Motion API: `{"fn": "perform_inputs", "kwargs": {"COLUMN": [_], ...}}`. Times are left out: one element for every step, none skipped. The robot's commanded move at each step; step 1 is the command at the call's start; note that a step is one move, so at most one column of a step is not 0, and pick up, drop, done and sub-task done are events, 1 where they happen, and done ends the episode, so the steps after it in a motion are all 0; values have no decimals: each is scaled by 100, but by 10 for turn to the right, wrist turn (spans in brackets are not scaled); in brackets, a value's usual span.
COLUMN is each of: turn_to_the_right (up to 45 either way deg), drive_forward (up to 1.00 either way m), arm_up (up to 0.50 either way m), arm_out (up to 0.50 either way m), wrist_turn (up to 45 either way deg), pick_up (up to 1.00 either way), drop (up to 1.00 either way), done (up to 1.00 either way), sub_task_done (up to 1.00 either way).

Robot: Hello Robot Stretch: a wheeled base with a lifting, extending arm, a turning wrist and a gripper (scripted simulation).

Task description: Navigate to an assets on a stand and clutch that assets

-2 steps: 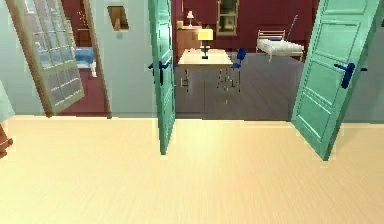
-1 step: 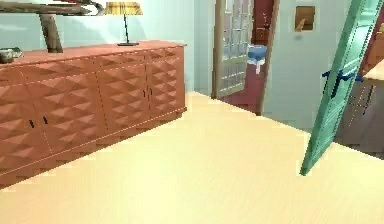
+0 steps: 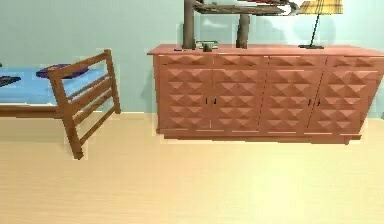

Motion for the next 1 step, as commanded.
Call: {"fn": "perform_inputs", "kwargs": {"turn_to_the_right": [-390], "drive_forward": [0], "arm_up": [0], "arm_out": [0], "wrist_turn": [0], "pick_up": [0], "drop": [0], "done": [0], "sub_task_done": [0]}}
